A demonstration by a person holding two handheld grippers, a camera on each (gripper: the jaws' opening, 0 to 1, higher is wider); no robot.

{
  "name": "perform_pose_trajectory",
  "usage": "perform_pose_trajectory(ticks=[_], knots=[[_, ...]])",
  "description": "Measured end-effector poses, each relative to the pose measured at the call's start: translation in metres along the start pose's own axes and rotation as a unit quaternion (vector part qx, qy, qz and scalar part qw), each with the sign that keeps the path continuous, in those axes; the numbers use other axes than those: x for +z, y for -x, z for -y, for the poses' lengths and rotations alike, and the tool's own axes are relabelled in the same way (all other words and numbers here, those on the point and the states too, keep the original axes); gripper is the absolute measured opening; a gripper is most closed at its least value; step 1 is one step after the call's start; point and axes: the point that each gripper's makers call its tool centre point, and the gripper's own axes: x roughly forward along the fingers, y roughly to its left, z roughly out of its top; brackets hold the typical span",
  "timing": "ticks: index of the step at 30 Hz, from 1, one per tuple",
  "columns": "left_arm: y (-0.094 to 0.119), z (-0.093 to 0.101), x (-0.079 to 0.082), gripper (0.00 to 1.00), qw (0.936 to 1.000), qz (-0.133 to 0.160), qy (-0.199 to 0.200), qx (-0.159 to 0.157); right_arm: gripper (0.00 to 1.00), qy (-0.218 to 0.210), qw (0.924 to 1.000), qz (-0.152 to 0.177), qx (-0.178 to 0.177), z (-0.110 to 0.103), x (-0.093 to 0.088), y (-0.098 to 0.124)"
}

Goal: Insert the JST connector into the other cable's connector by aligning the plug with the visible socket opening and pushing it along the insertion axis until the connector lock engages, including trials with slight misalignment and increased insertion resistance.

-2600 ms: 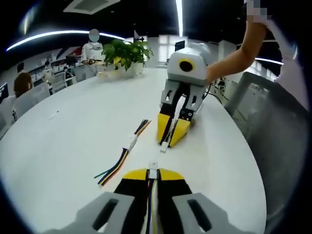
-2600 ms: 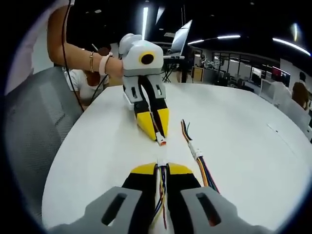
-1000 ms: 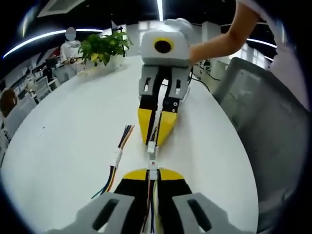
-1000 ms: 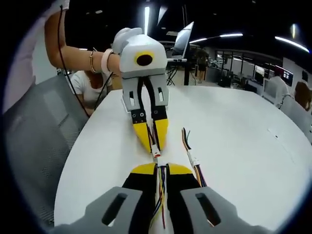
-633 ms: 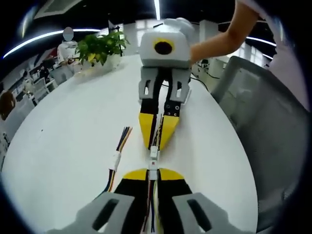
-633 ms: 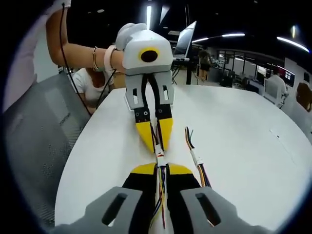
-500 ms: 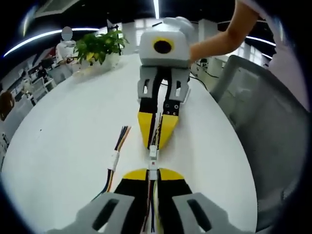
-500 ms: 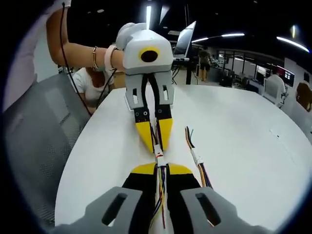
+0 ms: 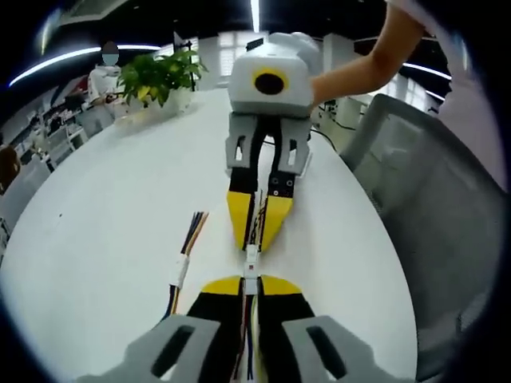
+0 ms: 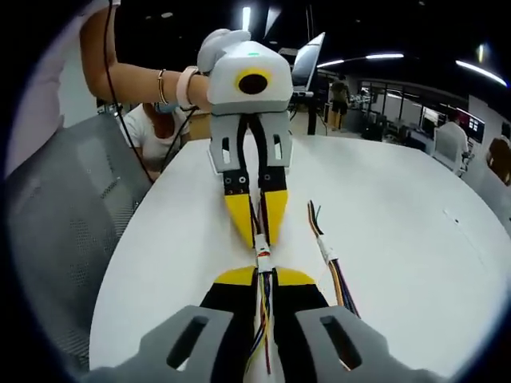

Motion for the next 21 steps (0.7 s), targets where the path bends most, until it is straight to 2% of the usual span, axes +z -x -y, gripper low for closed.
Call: perform_pose_trajectory(ticks=[11,21], knots=[[-0.0006,-0.0010,-0.0004,0.00,0.9999,-0.011,-0.005,-0.007,0.03,0.015,0.9999,-0.003,0.002,0.0042,0.0035,0.0001],[-0.0005,-0.0015,-0.0001,0.00,0.9999,-0.011,0.007,-0.010,0.03,0.026,0.9995,-0.015,0.011,0.0043,0.0008,-0.0013]])
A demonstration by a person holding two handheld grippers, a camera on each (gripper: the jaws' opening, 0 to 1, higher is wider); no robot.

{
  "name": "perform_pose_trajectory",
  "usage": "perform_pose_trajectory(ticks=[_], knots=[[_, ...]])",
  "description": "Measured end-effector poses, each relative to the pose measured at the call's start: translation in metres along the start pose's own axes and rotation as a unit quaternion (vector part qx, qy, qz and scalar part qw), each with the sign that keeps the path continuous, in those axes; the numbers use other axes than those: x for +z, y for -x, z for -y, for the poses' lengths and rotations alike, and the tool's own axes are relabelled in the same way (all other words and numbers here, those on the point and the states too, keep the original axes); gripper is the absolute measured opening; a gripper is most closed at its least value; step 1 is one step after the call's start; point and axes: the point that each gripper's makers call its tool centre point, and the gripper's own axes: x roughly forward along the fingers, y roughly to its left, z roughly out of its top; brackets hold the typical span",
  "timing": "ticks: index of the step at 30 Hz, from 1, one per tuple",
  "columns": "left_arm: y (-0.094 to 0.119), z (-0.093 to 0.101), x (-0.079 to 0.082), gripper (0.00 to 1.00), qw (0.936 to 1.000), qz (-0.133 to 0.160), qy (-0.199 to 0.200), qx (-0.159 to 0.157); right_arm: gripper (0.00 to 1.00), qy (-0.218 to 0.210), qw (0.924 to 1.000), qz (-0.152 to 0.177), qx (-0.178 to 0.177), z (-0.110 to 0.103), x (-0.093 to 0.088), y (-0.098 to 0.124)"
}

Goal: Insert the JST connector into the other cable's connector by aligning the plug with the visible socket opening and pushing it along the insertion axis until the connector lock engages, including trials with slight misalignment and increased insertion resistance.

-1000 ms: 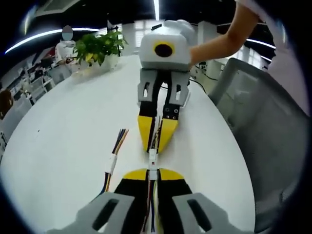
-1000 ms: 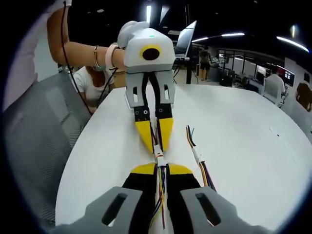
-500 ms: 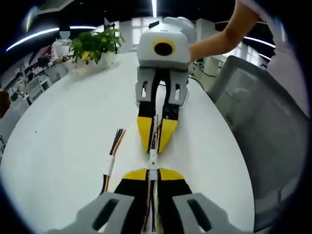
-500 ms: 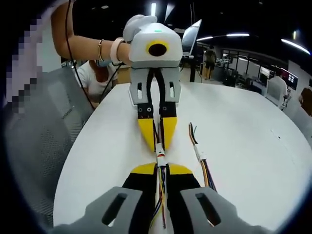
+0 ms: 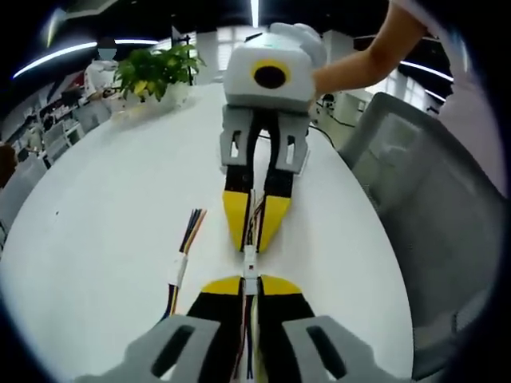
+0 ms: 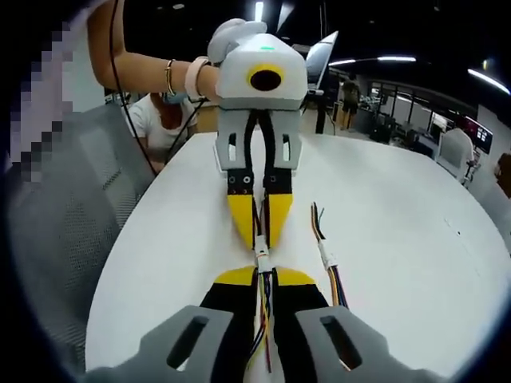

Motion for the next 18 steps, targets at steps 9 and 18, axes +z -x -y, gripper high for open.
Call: perform_pose_trajectory(ticks=[9,18], knots=[[-0.0020,0.0009,0.0046,0.00,0.9999,-0.001,-0.014,-0.004,0.03,0.014,0.9999,-0.005,0.005,0.0017,0.0007,-0.0014],[-0.0017,0.0000,0.0076,0.00,0.9995,0.004,-0.031,-0.001,0.03,0.015,0.9999,-0.003,0.003,0.0035,0.0006,0.0014]])
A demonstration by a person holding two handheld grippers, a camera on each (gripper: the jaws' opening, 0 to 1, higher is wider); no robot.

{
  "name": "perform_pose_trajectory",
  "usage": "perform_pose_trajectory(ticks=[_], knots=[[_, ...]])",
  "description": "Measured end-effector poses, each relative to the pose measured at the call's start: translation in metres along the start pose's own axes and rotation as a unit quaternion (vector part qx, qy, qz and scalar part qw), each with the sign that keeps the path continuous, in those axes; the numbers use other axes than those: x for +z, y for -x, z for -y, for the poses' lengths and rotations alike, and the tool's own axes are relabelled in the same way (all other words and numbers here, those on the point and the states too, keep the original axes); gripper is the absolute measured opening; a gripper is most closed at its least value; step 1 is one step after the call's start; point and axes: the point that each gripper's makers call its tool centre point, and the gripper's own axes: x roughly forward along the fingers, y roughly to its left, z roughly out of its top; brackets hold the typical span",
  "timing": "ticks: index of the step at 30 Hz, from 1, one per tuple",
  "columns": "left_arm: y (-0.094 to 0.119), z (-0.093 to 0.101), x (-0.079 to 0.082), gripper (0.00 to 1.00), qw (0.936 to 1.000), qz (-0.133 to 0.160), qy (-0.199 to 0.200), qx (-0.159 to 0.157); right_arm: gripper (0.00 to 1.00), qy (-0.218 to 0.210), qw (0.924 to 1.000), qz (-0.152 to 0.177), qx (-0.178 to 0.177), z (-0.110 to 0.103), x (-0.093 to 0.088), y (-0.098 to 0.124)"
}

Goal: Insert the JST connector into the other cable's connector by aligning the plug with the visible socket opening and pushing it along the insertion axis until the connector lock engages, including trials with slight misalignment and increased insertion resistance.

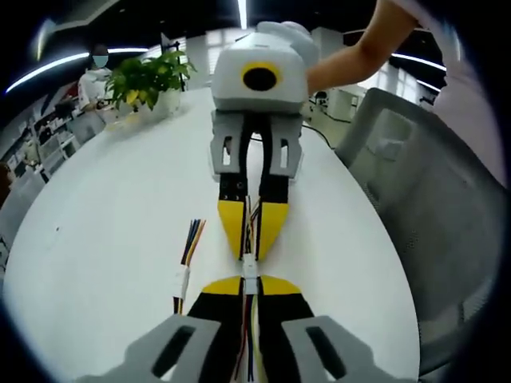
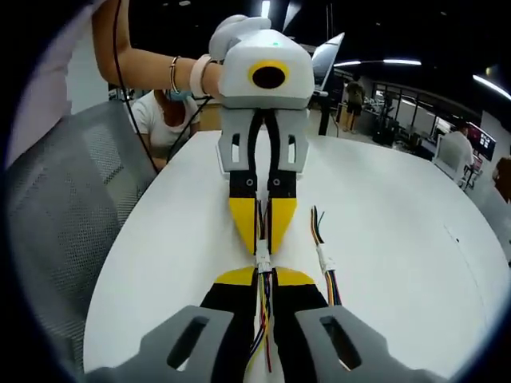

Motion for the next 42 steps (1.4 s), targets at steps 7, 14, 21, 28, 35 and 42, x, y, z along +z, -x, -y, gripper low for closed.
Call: perform_pose_trajectory(ticks=[7,14,21,28,35,42], knots=[[0.002,0.001,0.003,0.00,0.9998,0.001,0.019,0.006,0.03,-0.004,1.0000,0.006,-0.002,0.000,0.002,0.000],[0.001,0.000,0.001,0.00,0.9998,-0.009,0.016,0.009,0.03,-0.005,0.9999,0.016,-0.002,0.001,0.009,-0.001],[0.002,0.000,0.002,0.00,0.9998,-0.009,0.016,0.010,0.03,-0.010,0.9998,0.016,-0.003,0.001,0.007,-0.003],[0.005,-0.004,0.005,0.00,0.9998,-0.008,0.009,0.015,0.03,-0.013,0.9997,0.017,-0.011,0.006,0.007,-0.002],[0.007,-0.009,0.008,0.00,0.9997,-0.004,0.006,0.021,0.03,-0.018,0.9995,0.020,-0.017,0.011,0.008,0.000],[0.008,-0.013,0.003,0.00,0.9996,-0.010,0.004,0.024,0.03,-0.024,0.9992,0.022,-0.024,0.015,0.007,-0.005]])
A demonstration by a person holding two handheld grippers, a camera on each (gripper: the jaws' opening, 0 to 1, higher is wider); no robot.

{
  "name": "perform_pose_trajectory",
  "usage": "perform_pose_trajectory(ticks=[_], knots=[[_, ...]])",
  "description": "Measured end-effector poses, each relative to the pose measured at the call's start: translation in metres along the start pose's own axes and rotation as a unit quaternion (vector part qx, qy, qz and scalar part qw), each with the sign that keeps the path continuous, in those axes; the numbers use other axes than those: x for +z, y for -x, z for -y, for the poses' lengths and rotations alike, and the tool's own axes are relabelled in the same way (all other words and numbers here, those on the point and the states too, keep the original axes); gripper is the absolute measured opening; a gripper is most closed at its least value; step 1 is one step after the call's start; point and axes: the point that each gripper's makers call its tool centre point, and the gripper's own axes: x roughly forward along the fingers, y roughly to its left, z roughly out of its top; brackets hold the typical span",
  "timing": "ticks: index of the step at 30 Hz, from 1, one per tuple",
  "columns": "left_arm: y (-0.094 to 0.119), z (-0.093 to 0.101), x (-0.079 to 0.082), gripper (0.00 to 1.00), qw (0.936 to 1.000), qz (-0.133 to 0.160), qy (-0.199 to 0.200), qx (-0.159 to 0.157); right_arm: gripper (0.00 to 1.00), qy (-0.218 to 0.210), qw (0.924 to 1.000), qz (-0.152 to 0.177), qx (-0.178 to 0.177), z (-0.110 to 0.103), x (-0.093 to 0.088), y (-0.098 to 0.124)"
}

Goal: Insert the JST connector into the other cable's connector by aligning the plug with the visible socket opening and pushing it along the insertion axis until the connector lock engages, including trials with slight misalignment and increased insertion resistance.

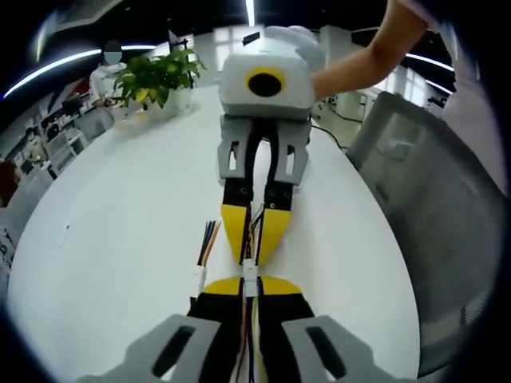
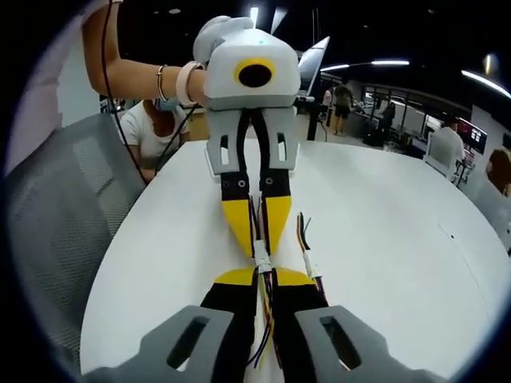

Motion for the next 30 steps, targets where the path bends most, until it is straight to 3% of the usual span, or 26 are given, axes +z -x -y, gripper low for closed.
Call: perform_pose_trajectory(ticks=[30], knots=[[-0.013,-0.004,-0.018,0.00,0.9998,-0.005,0.014,-0.011,0.03,-0.026,0.9996,-0.006,-0.001,-0.001,-0.014,-0.010]])
